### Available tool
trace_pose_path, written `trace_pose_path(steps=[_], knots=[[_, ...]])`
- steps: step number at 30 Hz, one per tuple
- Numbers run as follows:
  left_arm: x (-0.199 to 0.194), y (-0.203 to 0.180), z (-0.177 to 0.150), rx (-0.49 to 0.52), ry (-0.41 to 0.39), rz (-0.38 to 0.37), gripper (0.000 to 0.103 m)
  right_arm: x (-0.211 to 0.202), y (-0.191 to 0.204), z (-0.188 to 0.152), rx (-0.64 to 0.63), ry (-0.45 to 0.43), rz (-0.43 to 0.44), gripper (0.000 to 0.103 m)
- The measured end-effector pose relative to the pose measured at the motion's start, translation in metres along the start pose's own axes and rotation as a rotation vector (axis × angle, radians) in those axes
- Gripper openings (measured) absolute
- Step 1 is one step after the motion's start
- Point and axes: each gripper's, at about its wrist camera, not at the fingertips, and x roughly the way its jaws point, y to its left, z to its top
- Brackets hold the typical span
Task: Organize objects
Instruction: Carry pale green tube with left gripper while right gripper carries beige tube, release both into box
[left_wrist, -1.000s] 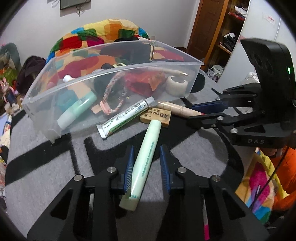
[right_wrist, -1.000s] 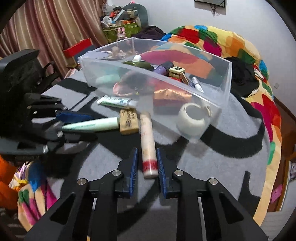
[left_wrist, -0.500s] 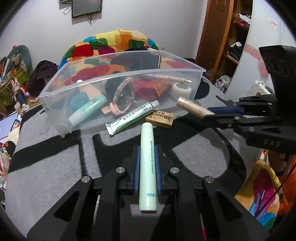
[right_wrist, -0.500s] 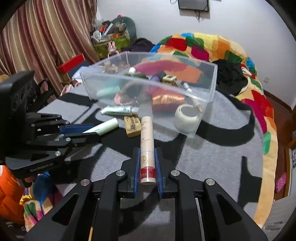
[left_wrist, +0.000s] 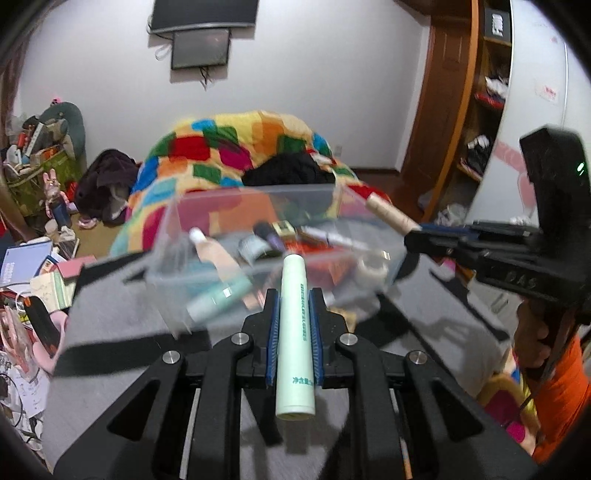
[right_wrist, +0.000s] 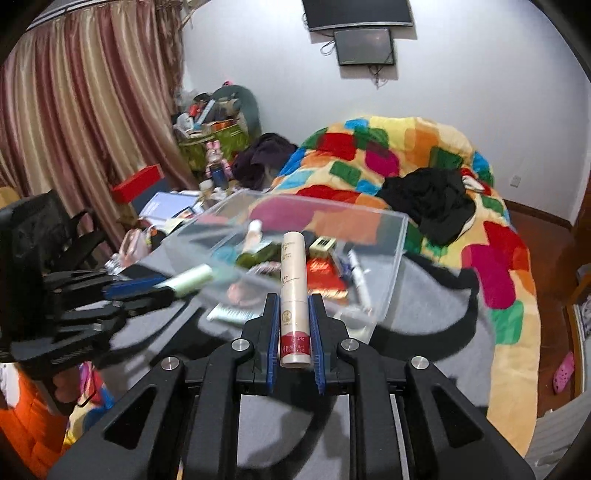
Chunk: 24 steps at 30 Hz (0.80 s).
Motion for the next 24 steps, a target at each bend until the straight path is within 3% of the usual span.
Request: trace_pose_path(steps=[5,9,16,24], knots=[[0.006,0.014,0.026,-0.017,-0.024,0.026,0.015,0.017,-0.01,0.019,0.022,0.003,-0.034,0.014],[0.027,0.029,0.039,-0.047,0.007,0.034,0.015,0.038,-0.017,0.028,0.042,0.031,-0.041,0.014],[0.062,0.049,0.044,-0.094,0.08,0.051,0.015,0.071,-0.026,0.031,0.065,0.098,-0.039,0.014],[0.077,0.052,0.044,-0.113,0.12,0.039,0.015,0.089,-0.018,0.032,0.022,0.142,-0.045,0.014]])
